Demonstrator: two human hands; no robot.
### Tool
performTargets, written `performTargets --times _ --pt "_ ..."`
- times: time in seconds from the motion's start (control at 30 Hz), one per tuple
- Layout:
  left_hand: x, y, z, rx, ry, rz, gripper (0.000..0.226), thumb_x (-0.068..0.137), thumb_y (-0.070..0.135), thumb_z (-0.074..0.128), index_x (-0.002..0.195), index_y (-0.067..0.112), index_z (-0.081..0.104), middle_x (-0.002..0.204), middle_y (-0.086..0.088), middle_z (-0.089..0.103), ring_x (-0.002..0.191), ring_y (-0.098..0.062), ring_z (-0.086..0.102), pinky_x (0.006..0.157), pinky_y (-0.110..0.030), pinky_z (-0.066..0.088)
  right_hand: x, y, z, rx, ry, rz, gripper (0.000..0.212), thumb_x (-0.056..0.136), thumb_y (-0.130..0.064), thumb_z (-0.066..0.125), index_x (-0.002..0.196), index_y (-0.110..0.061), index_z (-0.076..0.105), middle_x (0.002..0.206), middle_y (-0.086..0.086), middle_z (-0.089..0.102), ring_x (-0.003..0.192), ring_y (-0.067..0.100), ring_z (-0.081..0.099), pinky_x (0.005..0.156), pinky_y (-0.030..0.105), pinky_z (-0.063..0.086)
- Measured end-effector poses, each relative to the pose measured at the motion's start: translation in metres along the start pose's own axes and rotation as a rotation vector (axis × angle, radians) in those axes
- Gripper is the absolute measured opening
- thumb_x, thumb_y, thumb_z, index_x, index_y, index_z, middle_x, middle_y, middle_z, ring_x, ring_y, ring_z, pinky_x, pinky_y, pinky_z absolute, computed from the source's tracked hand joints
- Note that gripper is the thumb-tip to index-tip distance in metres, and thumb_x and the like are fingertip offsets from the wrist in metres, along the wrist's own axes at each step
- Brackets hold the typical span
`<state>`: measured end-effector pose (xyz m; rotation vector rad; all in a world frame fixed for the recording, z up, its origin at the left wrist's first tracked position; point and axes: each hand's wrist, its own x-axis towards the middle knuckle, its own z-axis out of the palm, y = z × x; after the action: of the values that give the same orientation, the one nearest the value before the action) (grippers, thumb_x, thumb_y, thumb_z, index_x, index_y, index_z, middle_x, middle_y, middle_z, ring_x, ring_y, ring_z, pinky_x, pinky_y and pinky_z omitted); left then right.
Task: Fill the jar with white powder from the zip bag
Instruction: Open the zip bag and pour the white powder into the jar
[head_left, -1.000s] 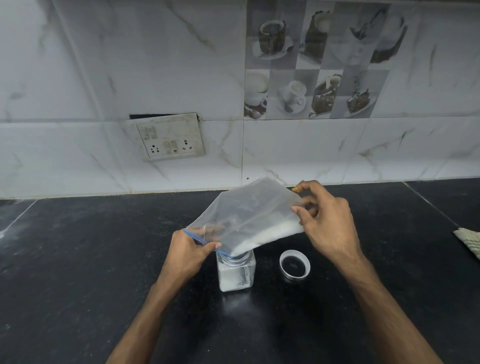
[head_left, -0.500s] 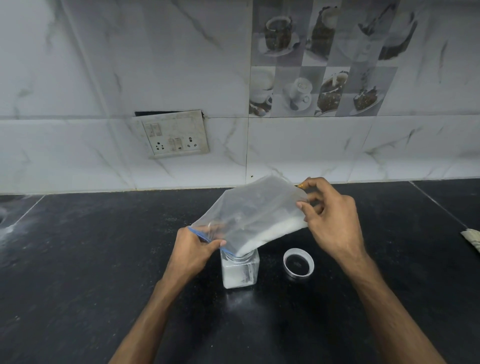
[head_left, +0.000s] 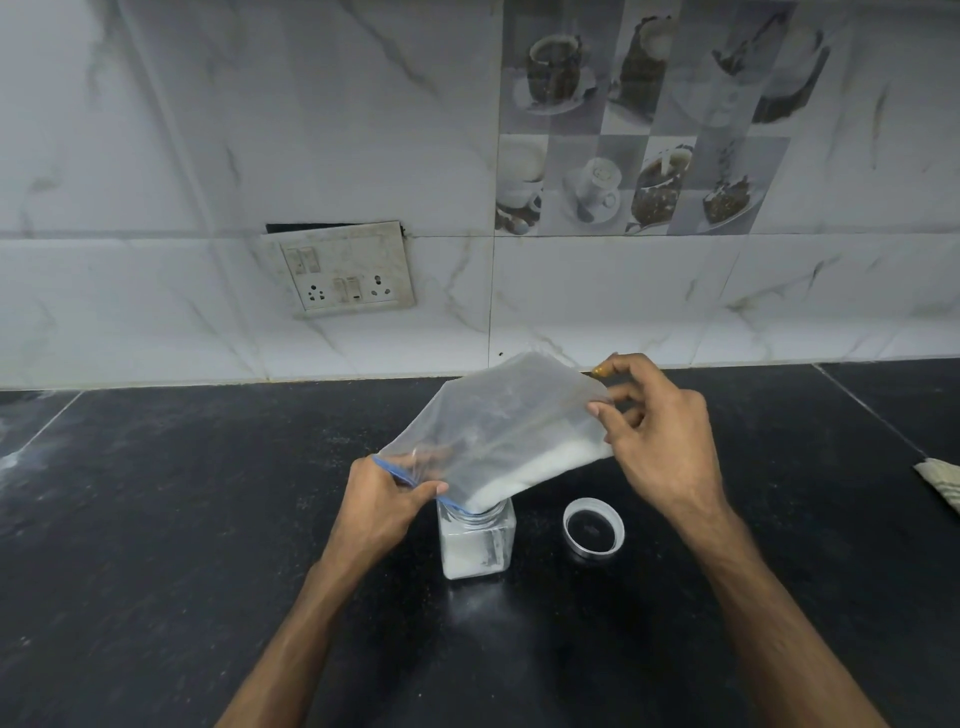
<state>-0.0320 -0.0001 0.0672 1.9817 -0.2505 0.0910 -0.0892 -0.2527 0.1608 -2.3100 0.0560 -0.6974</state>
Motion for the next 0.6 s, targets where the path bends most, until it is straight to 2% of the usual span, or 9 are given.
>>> performTargets --times 0.13,0.2,0.27,0.33,0.4,0.5,0.6 --pt "-0.0004 -0.0001 -0.0006 -0.006 0.005 -0.001 0.036 0.074 0.006 0.082 0.103 0.026 0.075 0.089 0.023 0.072 0.075 0.004 0.068 0.068 -0.009 0.054 0.0008 0.001 -0.0009 0.003 0.004 -0.006 0.03 0.085 -0.016 0.073 0.109 -0.028 0.058 0.08 -0.018 0.069 0.055 0.006 0.066 0.067 0.042 0.059" --pt "-0.0002 0.0008 -0.0005 0.009 0.006 0.006 0.037 0.074 0.008 0.083 0.104 0.027 0.075 0.086 0.03 0.068 0.071 0.006 0.066 0.066 -0.007 0.053 0.0013 0.0009 -0.001 0.006 0.009 -0.006 0.03 0.085 -0.015 0.073 0.109 -0.027 0.059 0.08 -0.018 0.069 0.055 0.007 0.066 0.067 0.042 0.059" --pt "-0.0007 0.0014 -0.0005 0.01 0.005 0.0 0.036 0.074 0.007 0.082 0.104 0.026 0.075 0.087 0.028 0.067 0.07 0.01 0.065 0.066 -0.006 0.052 0.0013 0.0004 -0.0006 0.004 0.003 -0.012 0.029 0.085 -0.015 0.073 0.108 -0.027 0.059 0.081 -0.017 0.069 0.055 0.007 0.066 0.067 0.041 0.059" --pt "-0.0007 0.0013 -0.0009 0.01 0.006 0.01 0.037 0.074 0.007 0.082 0.105 0.026 0.075 0.091 0.024 0.069 0.072 0.01 0.064 0.069 -0.009 0.054 0.0011 0.0005 -0.0008 0.021 0.013 -0.011 0.029 0.085 -0.015 0.074 0.106 -0.03 0.059 0.081 -0.018 0.07 0.054 0.009 0.066 0.066 0.042 0.059" --pt "-0.0003 0.0014 -0.0006 0.029 -0.001 0.029 0.04 0.073 0.01 0.083 0.106 0.029 0.074 0.09 0.032 0.067 0.074 0.008 0.064 0.072 -0.012 0.056 0.0022 0.0013 -0.0023 0.037 0.041 0.002 0.03 0.084 -0.016 0.074 0.104 -0.032 0.059 0.081 -0.017 0.071 0.055 0.01 0.066 0.067 0.042 0.059" --pt "-0.0009 0.0021 -0.0014 0.025 -0.006 0.012 0.038 0.073 0.008 0.083 0.103 0.029 0.075 0.075 0.04 0.065 0.075 0.011 0.067 0.07 -0.009 0.054 0.0023 -0.0003 -0.0021 0.012 0.015 -0.017 0.029 0.085 -0.018 0.073 0.105 -0.032 0.058 0.081 -0.017 0.07 0.056 0.009 0.066 0.067 0.042 0.059" --pt "-0.0002 0.0002 -0.0004 0.024 0.002 0.021 0.036 0.073 0.008 0.083 0.104 0.026 0.075 0.082 0.032 0.068 0.079 0.012 0.067 0.071 -0.012 0.056 0.0013 -0.0008 -0.0019 0.023 0.03 -0.016 0.028 0.085 -0.018 0.074 0.106 -0.031 0.059 0.081 -0.019 0.069 0.055 0.009 0.066 0.067 0.041 0.059"
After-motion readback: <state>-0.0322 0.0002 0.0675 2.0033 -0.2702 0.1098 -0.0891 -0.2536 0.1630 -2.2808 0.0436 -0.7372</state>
